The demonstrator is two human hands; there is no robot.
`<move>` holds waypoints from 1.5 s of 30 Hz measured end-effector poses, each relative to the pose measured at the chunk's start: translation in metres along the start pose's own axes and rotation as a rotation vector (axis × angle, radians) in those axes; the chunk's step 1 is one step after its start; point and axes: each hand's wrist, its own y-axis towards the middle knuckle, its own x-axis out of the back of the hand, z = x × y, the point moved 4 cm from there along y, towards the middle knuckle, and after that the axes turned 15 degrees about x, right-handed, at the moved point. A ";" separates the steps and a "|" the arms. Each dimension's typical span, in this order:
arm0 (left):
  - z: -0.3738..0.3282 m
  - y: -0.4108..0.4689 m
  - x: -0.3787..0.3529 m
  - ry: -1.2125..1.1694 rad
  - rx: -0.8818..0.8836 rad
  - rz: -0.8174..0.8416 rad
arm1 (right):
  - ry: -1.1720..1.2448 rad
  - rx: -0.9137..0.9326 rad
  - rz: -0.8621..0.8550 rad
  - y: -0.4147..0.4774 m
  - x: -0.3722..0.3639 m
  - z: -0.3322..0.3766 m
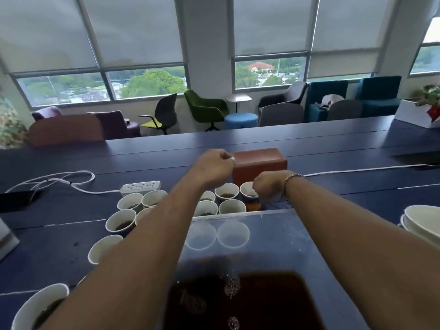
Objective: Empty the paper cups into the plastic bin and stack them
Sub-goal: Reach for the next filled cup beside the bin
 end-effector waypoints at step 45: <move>-0.013 -0.148 0.020 -0.264 0.234 -0.053 | 0.691 0.351 -0.558 -0.188 -0.008 0.066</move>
